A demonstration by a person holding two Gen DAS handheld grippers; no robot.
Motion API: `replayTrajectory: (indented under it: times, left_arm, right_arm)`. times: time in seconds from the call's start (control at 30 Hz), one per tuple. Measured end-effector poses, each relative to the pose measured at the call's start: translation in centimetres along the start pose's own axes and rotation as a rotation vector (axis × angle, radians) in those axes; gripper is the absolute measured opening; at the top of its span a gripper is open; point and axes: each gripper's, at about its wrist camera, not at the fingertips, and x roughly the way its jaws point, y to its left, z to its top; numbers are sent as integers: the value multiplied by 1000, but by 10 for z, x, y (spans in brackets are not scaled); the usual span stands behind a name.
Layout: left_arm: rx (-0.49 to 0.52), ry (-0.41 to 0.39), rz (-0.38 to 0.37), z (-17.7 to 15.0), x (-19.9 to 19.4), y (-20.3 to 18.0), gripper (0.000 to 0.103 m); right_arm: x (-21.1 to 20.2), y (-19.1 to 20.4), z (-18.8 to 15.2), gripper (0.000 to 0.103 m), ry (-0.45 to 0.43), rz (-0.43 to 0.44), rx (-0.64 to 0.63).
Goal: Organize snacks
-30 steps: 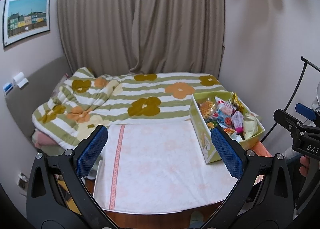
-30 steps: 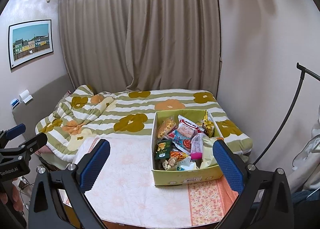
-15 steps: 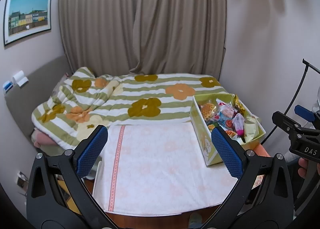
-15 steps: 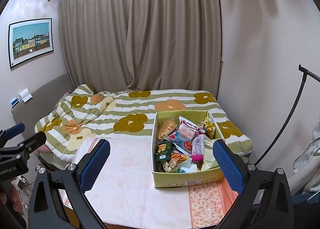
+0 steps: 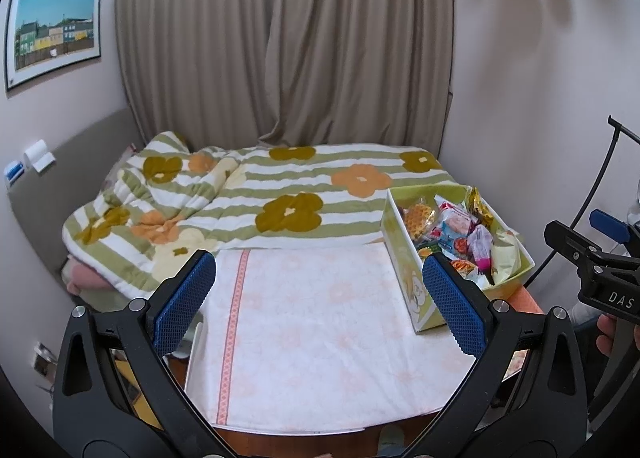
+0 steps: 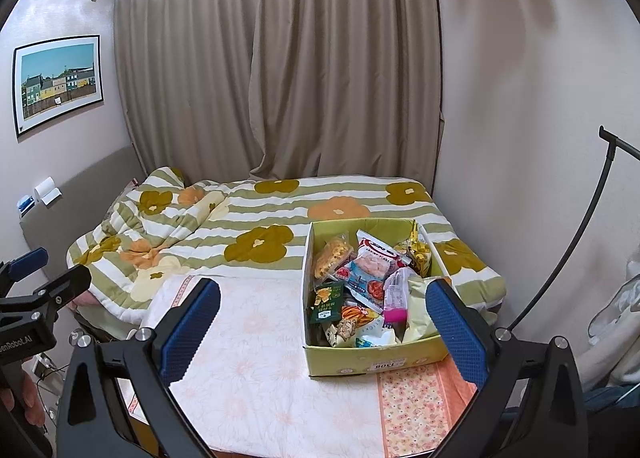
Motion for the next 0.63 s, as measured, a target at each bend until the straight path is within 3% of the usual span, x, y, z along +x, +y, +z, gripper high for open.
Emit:
replayTrajectory:
  times: [0.37,0.63]
  left_arm:
    - [18,-43,69,-5,6,-3,103]
    - [8,-58,59,-8,3,1,103]
  right_arm:
    - [1,0,2,102,0,-1,0]
    - [1,0,2,102,2,1,0]
